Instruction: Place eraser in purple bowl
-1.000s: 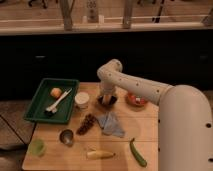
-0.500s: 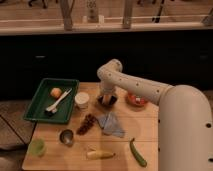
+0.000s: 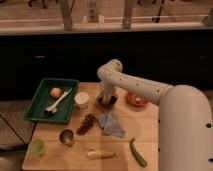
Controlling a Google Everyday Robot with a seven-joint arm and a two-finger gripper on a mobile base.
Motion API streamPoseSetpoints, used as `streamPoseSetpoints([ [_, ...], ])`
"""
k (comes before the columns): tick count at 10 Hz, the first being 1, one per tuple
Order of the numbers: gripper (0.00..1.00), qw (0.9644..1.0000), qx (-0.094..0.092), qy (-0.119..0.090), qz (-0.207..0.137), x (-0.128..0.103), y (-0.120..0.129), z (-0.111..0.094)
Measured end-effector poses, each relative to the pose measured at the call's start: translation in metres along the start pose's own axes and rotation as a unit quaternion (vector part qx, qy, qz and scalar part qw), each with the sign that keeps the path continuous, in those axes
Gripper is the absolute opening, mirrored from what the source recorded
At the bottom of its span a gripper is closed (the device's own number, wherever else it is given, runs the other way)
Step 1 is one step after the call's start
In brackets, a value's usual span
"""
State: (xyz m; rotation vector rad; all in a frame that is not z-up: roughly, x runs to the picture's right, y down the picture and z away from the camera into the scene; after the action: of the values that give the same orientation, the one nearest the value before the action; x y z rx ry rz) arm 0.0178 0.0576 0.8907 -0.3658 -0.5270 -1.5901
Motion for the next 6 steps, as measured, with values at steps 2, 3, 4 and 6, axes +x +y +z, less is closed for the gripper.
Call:
streamPoseSetpoints([
  [2,0.80,1.0000,0.000,0.000,0.000,0.0000,0.0000,0.0000],
  [3,0.80,1.0000,0.000,0.000,0.000,0.0000,0.0000,0.0000],
  [4,0.80,1.0000,0.000,0.000,0.000,0.0000,0.0000,0.0000],
  [6,0.80,1.0000,0.000,0.000,0.000,0.0000,-0.0001,0.0000],
])
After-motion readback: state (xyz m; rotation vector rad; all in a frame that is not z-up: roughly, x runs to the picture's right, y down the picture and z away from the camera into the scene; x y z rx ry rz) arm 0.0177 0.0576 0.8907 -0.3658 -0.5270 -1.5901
